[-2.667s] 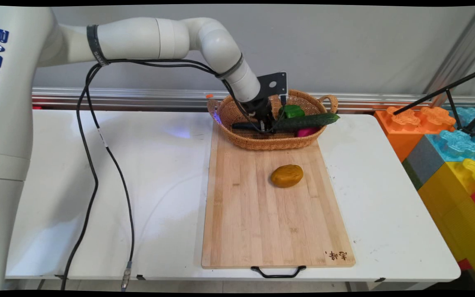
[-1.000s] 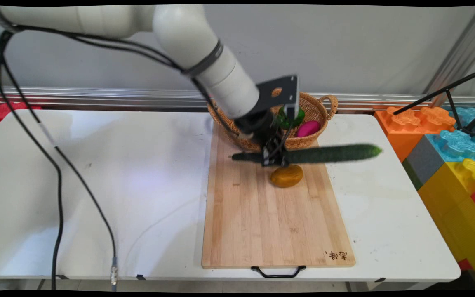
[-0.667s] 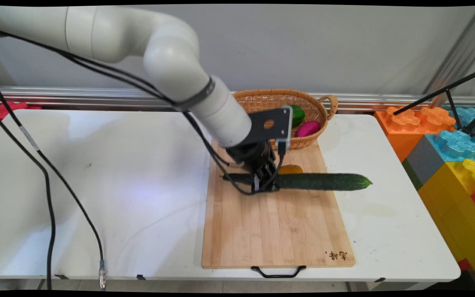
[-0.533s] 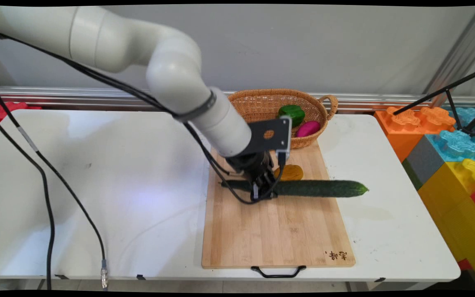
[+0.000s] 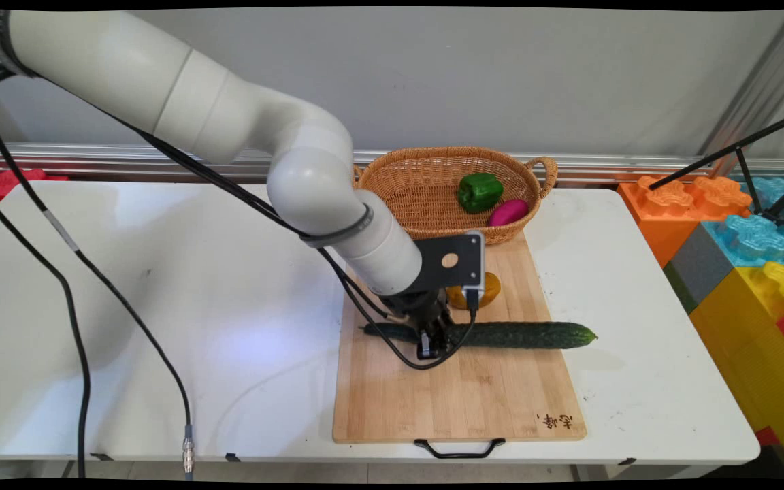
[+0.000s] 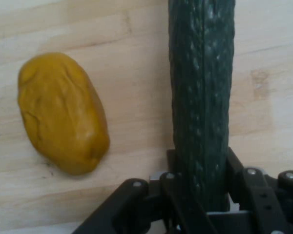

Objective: Place the picked object on the cutting board

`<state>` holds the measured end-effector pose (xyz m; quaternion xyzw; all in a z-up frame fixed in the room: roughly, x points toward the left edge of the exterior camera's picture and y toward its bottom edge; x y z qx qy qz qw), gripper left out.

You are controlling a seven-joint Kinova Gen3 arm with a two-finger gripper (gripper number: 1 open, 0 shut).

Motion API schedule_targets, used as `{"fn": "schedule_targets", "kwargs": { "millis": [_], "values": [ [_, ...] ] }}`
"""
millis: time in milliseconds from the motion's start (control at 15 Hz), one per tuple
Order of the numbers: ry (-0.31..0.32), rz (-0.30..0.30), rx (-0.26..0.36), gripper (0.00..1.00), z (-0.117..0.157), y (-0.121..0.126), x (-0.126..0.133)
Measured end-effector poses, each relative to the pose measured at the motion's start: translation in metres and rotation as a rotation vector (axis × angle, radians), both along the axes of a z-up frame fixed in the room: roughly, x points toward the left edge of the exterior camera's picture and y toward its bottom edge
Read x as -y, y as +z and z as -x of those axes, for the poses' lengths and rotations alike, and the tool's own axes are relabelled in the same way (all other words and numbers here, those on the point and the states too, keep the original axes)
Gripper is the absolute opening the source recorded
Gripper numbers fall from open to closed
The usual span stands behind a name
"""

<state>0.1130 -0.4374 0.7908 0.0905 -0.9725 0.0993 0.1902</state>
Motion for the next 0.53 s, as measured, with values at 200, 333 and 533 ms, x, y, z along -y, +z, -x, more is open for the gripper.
{"fn": "schedule_targets", "kwargs": {
  "millis": [200, 333, 533],
  "values": [
    [-0.002, -0.006, 0.005, 1.0, 0.002, -0.008, -0.003],
    [-0.005, -0.01, 0.006, 1.0, 0.004, -0.011, -0.004],
    [0.004, -0.023, -0.002, 1.0, 0.006, -0.012, -0.004]
  ]
}}
